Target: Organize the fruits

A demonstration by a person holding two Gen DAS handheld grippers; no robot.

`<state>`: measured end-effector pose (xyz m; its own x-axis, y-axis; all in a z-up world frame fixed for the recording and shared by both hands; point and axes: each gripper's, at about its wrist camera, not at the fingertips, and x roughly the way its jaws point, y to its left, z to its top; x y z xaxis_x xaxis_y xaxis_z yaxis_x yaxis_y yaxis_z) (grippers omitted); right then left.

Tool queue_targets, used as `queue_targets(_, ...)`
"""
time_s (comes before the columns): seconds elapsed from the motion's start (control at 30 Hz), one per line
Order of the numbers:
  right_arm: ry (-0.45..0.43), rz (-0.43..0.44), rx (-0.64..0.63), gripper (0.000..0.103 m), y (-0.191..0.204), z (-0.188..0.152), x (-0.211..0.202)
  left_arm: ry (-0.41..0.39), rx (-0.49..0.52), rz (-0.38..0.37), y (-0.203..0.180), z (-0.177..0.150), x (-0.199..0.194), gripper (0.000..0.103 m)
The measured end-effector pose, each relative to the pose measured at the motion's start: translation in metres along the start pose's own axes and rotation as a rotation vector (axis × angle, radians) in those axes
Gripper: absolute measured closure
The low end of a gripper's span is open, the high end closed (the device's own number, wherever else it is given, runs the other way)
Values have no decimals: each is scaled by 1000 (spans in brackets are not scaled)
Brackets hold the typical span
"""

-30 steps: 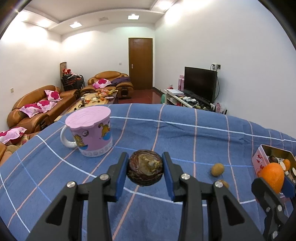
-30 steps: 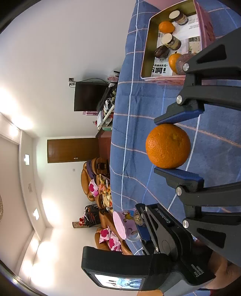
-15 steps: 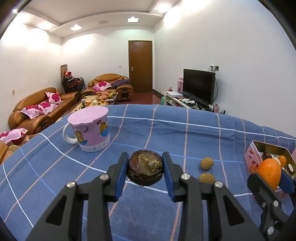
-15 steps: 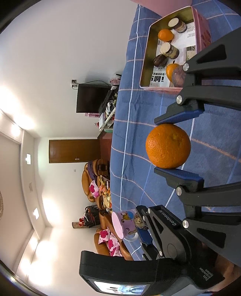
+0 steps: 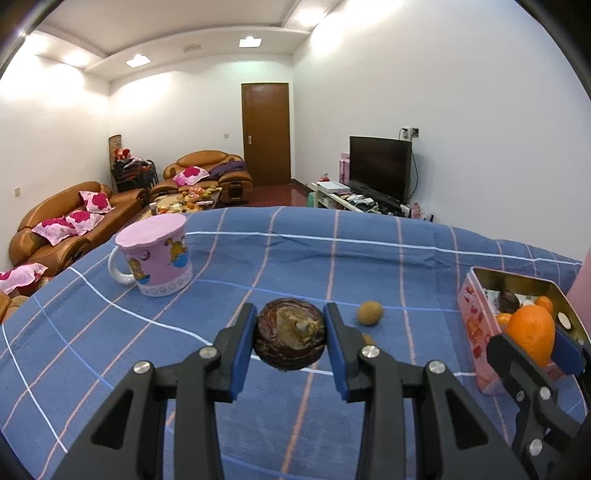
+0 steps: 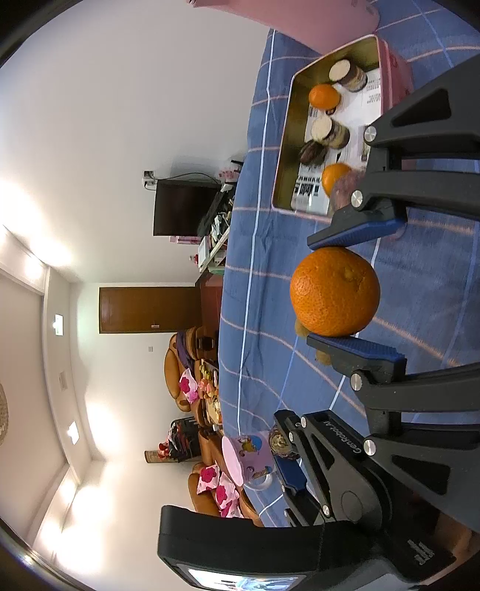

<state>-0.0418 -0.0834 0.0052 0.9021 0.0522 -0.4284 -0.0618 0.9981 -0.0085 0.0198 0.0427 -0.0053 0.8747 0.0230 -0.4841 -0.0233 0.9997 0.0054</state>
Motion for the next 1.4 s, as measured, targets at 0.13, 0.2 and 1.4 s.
queue_targets(0.13, 0, -15, 7, 55, -10, -2, -5, -4, 10, -11, -11, -2, -4, 64)
queue_targets(0.2, 2, -21, 10, 55, -15, -2, -7, -6, 17, -19, -18, -3, -6, 64)
queue_targets(1.4, -19, -201, 73, 55, -142, -13, -44, -44, 182, -184, -157, -8, -35, 64)
